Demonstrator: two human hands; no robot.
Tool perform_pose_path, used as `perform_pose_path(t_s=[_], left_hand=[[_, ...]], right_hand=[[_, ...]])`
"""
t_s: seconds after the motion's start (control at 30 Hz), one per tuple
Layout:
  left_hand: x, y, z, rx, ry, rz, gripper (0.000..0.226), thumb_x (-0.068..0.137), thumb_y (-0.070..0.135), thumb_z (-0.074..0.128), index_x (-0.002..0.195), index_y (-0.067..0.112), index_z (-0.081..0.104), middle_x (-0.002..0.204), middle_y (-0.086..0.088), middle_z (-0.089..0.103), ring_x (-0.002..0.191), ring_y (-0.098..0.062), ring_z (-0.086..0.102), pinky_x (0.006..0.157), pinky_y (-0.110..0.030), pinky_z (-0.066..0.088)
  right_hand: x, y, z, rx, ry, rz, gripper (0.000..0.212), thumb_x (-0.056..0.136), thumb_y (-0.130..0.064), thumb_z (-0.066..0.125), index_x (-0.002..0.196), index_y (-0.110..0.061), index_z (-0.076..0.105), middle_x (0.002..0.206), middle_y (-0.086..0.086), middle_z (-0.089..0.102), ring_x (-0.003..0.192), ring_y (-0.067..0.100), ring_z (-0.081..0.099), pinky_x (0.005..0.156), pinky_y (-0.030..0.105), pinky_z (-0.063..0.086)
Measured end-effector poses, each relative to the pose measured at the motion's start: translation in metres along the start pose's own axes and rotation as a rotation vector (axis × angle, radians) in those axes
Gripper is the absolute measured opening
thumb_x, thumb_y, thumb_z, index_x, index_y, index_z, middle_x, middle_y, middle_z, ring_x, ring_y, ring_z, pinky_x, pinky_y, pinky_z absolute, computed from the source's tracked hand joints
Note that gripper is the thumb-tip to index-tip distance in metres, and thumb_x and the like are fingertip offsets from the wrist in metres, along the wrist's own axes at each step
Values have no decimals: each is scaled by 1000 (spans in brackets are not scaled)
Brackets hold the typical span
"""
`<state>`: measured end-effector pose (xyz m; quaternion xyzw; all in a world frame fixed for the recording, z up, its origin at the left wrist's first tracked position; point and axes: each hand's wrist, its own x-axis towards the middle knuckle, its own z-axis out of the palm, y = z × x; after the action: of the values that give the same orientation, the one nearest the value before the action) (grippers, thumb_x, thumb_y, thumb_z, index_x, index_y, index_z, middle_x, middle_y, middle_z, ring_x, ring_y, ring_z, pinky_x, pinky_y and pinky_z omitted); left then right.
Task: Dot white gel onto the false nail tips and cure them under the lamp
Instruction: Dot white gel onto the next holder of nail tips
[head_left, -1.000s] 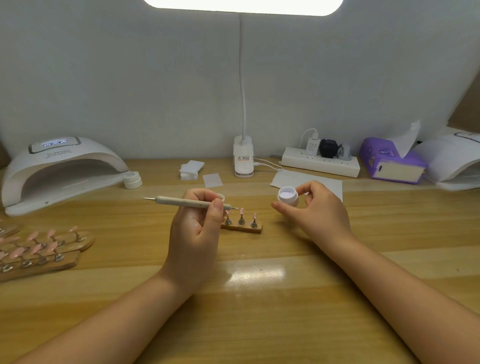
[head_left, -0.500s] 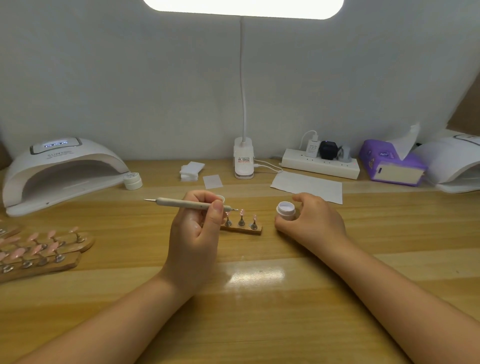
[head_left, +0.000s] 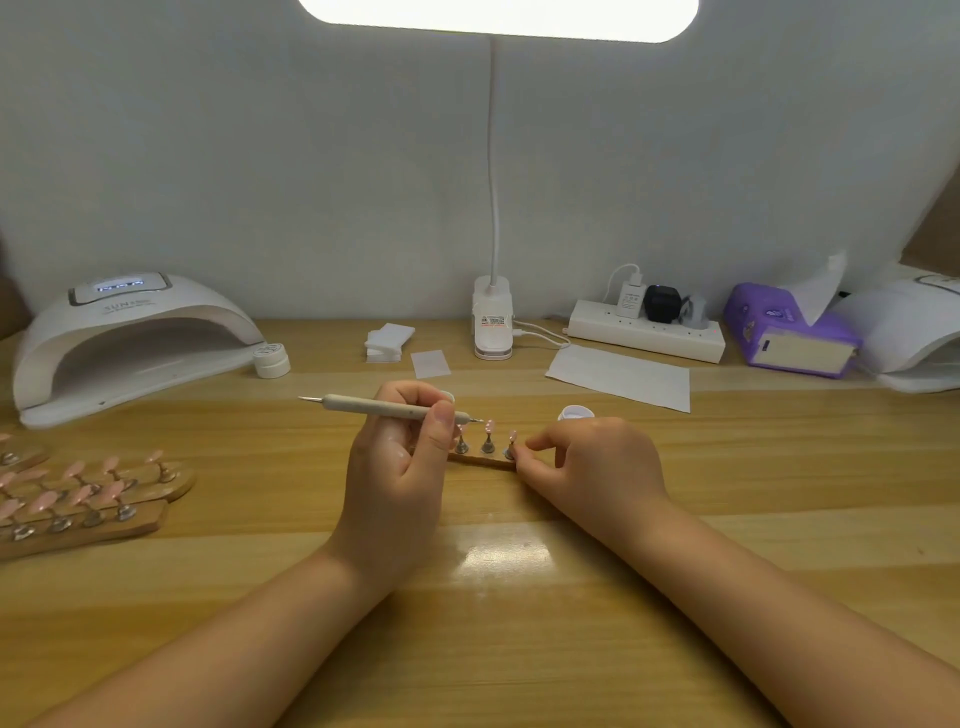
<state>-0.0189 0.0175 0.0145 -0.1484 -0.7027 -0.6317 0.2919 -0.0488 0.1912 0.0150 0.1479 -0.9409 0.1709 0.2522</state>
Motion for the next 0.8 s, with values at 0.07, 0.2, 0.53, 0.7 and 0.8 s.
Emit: perform_pose_path(t_s=[0.07, 0.2, 0.53, 0.7, 0.8], left_hand=[[0, 0, 0, 5, -5, 2, 5, 92, 26, 50, 90, 24, 54, 82, 2, 65, 72, -5, 60, 66, -16, 48], [0, 1, 0, 14, -14, 8, 5, 92, 26, 49, 90, 25, 54, 82, 2, 65, 72, -5, 61, 66, -14, 48], [0, 3, 0, 18, -12, 7, 5, 92, 26, 50, 90, 24, 54, 82, 3, 65, 71, -5, 61, 65, -14, 48], [2, 12, -1, 57, -50, 78, 4, 93, 29, 50, 91, 26, 53, 81, 7, 64, 71, -7, 61, 63, -15, 48], [6, 22, -2, 83, -69, 165, 8, 92, 36, 49, 93, 29, 52, 81, 3, 61, 70, -12, 60, 62, -18, 48]], right_hand=[[1, 2, 1, 59, -47, 28, 27, 88, -54, 54, 97, -37, 74, 72, -8, 62, 68, 9, 53, 52, 23, 30], [2, 4, 2, 130, -145, 26, 26, 89, -52, 55, 105, -40, 71, 65, -12, 56, 70, 4, 43, 51, 20, 26], [-1, -3, -5, 184, -28, -112, 13, 90, -30, 62, 94, -28, 74, 72, -14, 60, 72, 7, 54, 58, 23, 39], [1, -8, -16, 360, 146, -113, 3, 87, -14, 66, 89, -15, 69, 82, -8, 63, 63, 3, 53, 57, 31, 50], [4, -11, -23, 445, 198, -98, 2, 87, -14, 67, 90, -15, 67, 79, -11, 63, 63, 9, 59, 58, 29, 52]])
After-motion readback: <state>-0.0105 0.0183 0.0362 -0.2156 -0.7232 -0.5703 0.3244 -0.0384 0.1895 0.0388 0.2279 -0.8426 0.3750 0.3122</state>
